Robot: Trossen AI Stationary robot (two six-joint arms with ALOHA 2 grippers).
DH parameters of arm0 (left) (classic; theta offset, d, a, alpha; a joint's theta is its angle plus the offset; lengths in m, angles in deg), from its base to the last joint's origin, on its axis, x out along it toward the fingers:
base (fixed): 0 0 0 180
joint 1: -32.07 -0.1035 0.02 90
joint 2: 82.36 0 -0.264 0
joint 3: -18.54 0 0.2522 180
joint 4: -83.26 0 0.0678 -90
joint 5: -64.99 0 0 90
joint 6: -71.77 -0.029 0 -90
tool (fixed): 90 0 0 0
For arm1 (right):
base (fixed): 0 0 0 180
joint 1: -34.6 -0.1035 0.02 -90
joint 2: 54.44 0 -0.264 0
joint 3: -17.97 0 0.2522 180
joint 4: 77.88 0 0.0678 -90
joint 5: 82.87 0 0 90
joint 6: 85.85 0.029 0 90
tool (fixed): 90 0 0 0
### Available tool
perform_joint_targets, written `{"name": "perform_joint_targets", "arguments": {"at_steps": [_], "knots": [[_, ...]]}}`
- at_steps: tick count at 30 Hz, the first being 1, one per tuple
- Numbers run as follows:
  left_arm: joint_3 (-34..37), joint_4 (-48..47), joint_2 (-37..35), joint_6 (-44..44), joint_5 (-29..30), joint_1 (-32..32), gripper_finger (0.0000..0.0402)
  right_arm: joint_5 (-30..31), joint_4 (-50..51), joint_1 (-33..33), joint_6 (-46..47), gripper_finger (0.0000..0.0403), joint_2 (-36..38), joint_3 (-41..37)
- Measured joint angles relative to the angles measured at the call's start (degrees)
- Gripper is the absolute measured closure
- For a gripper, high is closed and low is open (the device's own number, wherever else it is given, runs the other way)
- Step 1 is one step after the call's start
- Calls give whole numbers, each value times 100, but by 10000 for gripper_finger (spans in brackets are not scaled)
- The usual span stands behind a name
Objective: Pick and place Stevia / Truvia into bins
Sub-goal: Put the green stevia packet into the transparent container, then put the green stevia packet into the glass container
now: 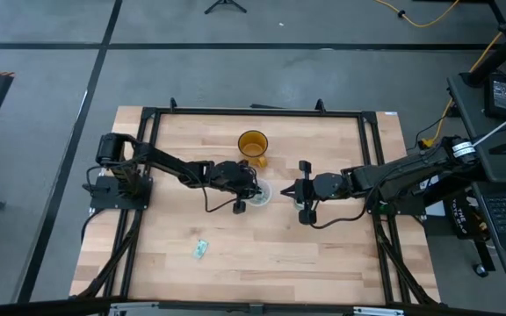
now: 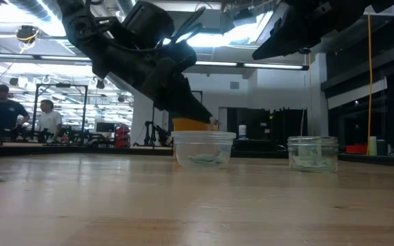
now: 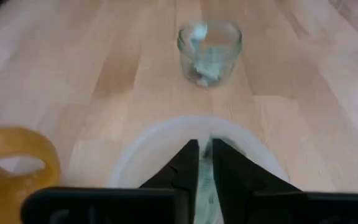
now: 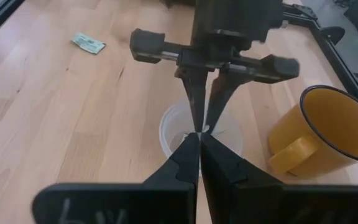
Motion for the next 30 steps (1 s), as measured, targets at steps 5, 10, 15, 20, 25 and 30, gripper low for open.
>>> {"name": "perform_joint_targets", "arguments": {"at_steps": [5,10,15,20,25,30], "knots": [[-5,-2,-3,36,43,5,319,-2,36,0,0,384,0,0],[-1,-58,-186,222,22,158,292,-4,48,0,0,384,0,0],[-5,-922,-841,7,64,403,290,-4,95,0,17,384,-2,0],[-5,-2073,-1707,300,516,749,296,-7,91,0,26,384,-41,0],[-5,-2926,-2413,465,1125,1314,294,-7,98,0,25,384,-94,-2],[-5,-3374,-2833,981,2058,2096,286,-7,90,0,33,384,-94,-2]]}}
